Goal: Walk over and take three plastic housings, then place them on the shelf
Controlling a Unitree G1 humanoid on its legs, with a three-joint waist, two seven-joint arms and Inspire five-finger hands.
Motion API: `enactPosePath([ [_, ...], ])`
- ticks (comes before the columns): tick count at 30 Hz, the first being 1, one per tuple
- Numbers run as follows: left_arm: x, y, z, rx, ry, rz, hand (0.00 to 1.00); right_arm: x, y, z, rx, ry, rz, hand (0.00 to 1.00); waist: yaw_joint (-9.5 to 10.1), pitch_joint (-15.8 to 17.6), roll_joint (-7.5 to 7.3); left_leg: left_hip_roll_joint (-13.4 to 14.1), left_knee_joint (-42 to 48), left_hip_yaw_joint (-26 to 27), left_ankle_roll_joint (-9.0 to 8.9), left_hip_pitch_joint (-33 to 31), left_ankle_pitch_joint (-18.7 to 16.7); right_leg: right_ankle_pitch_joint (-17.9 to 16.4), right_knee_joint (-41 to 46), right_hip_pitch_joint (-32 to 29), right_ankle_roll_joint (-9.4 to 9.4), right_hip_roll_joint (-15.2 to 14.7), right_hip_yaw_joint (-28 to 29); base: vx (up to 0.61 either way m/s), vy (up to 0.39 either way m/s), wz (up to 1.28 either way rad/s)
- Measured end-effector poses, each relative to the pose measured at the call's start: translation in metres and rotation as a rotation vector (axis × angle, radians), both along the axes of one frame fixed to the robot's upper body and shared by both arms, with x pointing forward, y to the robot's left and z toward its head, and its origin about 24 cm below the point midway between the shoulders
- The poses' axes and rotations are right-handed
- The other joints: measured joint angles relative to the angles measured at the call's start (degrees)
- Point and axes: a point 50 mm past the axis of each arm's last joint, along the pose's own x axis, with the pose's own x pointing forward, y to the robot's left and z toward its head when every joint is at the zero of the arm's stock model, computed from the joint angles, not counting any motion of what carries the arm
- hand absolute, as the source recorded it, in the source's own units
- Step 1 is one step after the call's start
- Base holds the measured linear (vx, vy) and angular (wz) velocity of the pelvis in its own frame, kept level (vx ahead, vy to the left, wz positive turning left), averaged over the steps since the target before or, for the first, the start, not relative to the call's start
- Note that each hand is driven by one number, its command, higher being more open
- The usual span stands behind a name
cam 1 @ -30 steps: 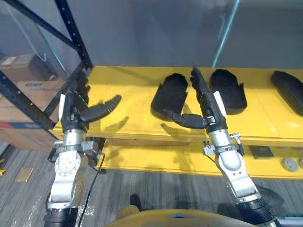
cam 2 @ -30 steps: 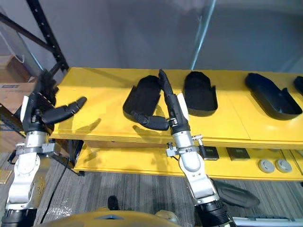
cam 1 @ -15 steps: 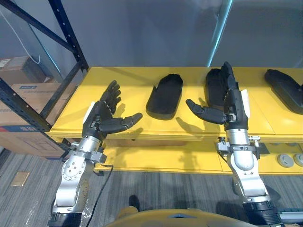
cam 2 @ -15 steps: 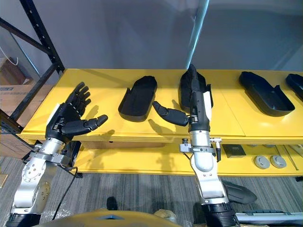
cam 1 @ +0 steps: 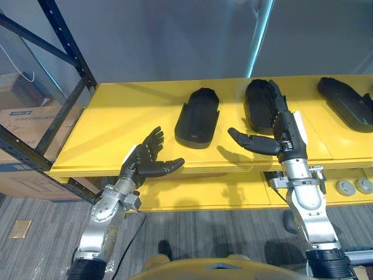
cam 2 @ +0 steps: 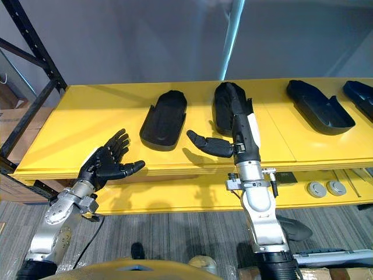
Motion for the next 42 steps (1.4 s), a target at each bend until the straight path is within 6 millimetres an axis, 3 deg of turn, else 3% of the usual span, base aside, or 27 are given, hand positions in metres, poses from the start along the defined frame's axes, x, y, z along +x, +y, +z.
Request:
enactPosePath([
  [10, 0.003, -0.011, -0.003, -0.062, 0.016, -0.056, 1.00, -0.008, -0.001, -0.012, -0.012, 0.059, 0.022, 1.00, -0.88, 0.07, 0.07, 0.04, 0.04, 1.60, -0.10, 0.42, -0.33, 0.11, 0.04, -0.68, 0.11, -0.04, 1.78, 0.01, 0.005, -0.08],
  [31, 0.000, -0.024, -0.006, -0.149, 0.040, -0.123, 1.00, -0.012, 0.003, -0.016, -0.019, 0.084, 0.056, 1.00, -1.59, 0.25, 0.07, 0.05, 0.04, 2.86, -0.30, 1.61, -0.99, 0.25, -0.02, -0.32, 0.38, -0.10, 2.90, 0.00, 0.002, -0.03],
  [36, 0.001, -0.021, -0.007, -0.132, 0.048, -0.061, 1.00, -0.012, 0.006, -0.018, -0.027, 0.098, 0.083, 1.00, -1.56, 0.27, 0.04, 0.06, 0.02, 2.87, -0.31, 1.82, -1.02, 0.18, -0.04, -0.09, 0.30, -0.09, 2.89, 0.00, 0.000, 0.00],
  [42, 0.002, -0.003, -0.004, -0.053, 0.003, 0.168, 1.00, -0.016, 0.008, -0.024, -0.100, 0.142, 0.109, 1.00, -1.43, 0.67, -0.41, 0.08, 0.00, 2.84, -0.31, 2.01, -1.03, 0.05, -0.02, 0.12, 0.08, -0.08, 2.85, 0.00, 0.000, 0.00],
])
